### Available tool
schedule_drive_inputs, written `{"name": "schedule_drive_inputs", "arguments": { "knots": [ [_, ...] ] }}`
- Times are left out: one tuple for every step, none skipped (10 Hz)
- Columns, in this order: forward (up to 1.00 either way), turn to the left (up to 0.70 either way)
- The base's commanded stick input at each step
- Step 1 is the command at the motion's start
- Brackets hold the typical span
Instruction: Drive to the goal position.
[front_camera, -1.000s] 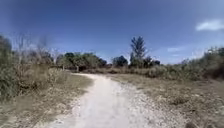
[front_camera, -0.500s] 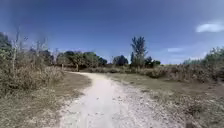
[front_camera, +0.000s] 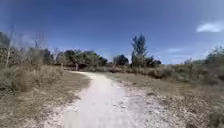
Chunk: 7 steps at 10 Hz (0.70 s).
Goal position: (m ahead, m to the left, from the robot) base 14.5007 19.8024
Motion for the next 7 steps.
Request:
{"name": "schedule_drive_inputs", "arguments": {
  "knots": [
    [0.70,0.00],
    [0.70,0.00],
    [0.70,0.00],
    [0.70,0.00],
    [0.70,0.00],
    [0.70,0.00],
    [0.70,0.00]
  ]
}}
